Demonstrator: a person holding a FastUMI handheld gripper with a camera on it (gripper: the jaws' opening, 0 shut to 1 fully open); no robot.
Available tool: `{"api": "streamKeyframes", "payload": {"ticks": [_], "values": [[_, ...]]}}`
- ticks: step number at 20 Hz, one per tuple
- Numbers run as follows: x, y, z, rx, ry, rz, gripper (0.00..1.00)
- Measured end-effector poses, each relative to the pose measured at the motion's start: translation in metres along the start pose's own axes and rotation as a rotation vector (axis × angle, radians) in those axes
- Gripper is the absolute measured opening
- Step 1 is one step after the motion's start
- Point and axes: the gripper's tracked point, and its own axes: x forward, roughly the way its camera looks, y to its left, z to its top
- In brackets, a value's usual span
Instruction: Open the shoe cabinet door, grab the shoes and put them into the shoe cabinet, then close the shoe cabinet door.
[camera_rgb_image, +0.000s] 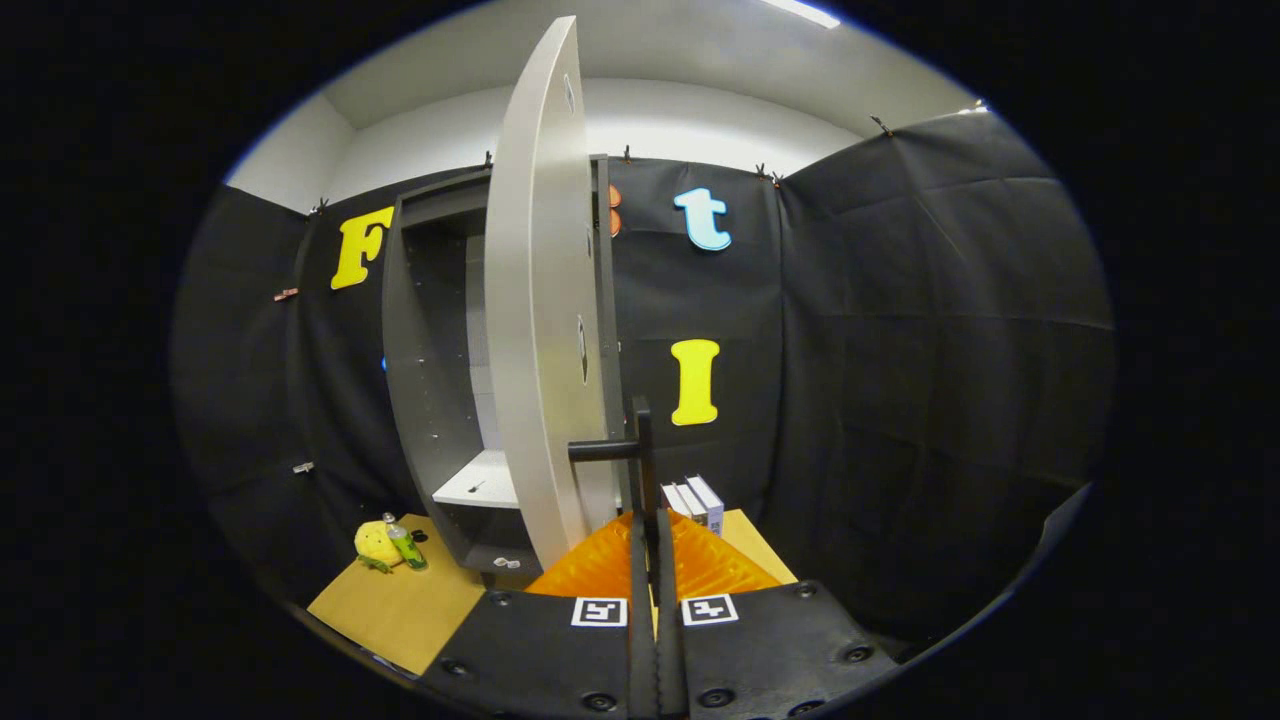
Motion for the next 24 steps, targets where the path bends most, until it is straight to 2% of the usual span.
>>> {"api": "streamKeyframes", "payload": {"ticks": [2,4,6,9,11,14,15,18,24], "values": [[-0.01,-0.002,0.011,0.024,-0.03,0.017,0.06],[-0.018,-0.01,0.016,0.019,-0.05,-0.017,0.09],[-0.025,-0.023,0.026,0.026,-0.076,-0.059,0.06],[-0.041,-0.027,0.038,0.04,-0.102,-0.087,0.07],[-0.052,-0.016,0.049,0.028,-0.134,-0.058,0.11],[-0.064,0.007,0.076,0.024,-0.198,-0.018,0.4],[-0.067,0.014,0.085,0.03,-0.217,-0.005,0.46],[-0.071,0.039,0.102,0.046,-0.272,0.031,0.99],[-0.069,0.093,0.097,0.046,-0.264,0.128,0.98]]}}
